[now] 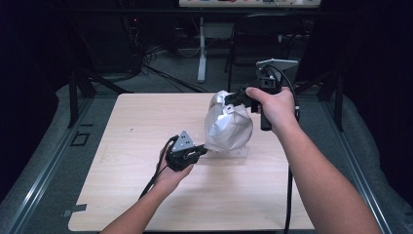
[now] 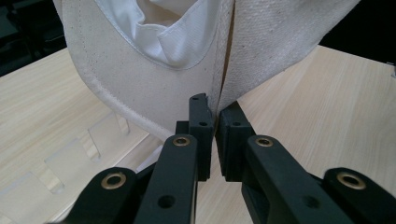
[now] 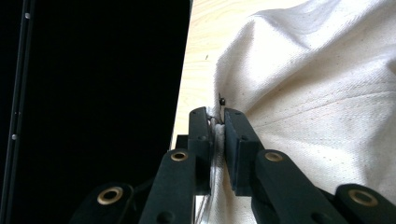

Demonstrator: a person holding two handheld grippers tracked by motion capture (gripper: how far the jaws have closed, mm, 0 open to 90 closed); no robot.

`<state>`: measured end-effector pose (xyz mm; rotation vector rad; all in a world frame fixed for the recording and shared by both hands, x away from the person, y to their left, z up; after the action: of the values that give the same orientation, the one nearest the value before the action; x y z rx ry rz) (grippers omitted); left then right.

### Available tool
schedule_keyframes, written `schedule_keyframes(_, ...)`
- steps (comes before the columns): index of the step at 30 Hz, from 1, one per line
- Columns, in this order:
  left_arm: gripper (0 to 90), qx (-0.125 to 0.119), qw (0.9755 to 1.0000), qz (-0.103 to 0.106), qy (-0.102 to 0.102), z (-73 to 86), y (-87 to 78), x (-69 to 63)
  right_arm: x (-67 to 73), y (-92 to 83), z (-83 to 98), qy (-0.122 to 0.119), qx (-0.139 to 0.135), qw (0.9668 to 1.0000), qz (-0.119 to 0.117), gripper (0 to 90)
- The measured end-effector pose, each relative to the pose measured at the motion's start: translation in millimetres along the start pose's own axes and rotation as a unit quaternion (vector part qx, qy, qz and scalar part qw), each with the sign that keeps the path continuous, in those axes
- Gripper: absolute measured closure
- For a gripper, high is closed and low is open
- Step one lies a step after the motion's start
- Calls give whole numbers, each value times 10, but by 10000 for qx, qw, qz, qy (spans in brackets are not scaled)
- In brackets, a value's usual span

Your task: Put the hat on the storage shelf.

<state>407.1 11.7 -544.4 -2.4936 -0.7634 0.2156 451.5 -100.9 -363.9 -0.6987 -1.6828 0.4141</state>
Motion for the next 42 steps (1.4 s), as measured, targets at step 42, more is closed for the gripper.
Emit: schedule_keyframes(42,859,216,9990,-311,-237,221,41,92,-98,242,34,-2,201,9998,47,820)
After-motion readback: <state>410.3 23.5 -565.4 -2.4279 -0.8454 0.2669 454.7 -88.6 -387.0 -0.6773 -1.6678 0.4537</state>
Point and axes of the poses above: each handheld gripper's, and its own axes: y roughly forward along the jaws, z roughly out of its underside, x roughly to its left, the point moved 10 cm from there along y, roughly forward along the jaws, and after that the axes turned 3 degrees about x, right-handed, at the moved point
